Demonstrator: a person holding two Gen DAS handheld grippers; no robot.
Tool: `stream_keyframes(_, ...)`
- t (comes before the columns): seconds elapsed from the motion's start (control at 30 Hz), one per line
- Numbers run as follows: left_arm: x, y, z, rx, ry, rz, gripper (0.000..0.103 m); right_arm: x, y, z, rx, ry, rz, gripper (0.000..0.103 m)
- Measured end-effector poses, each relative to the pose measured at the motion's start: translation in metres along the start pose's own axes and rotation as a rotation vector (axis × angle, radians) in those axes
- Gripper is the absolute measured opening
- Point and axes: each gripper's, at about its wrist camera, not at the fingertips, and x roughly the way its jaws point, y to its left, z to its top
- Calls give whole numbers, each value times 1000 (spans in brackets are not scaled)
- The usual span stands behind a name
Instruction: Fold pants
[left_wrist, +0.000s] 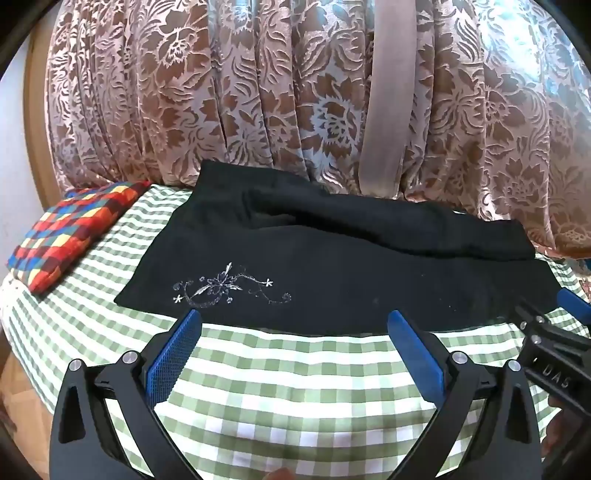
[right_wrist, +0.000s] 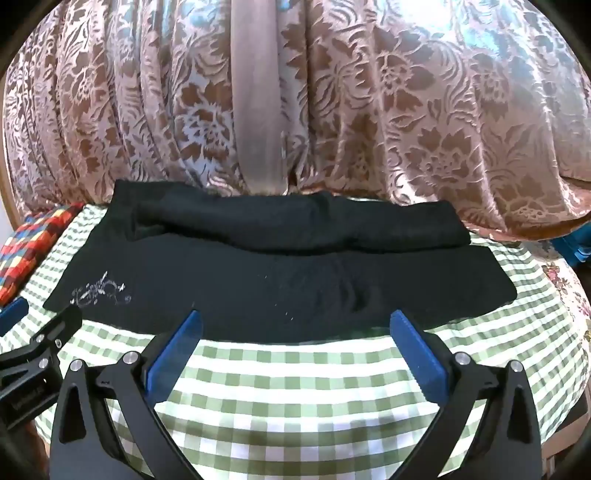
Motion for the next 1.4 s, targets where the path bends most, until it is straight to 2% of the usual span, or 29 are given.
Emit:
stream_keyframes(0.5,-8,-2,-2,0,-11,-2,100,-15,-2,1,1,-55,-7,101)
stream_keyframes(0.8,1,-1,-5,-4,26,11,100,-10,0,0,-1,-12,2,101)
stream_keyframes(1.4,3,7,-7,-8,19,36,100,-3,3,-4,-11,39,63,101)
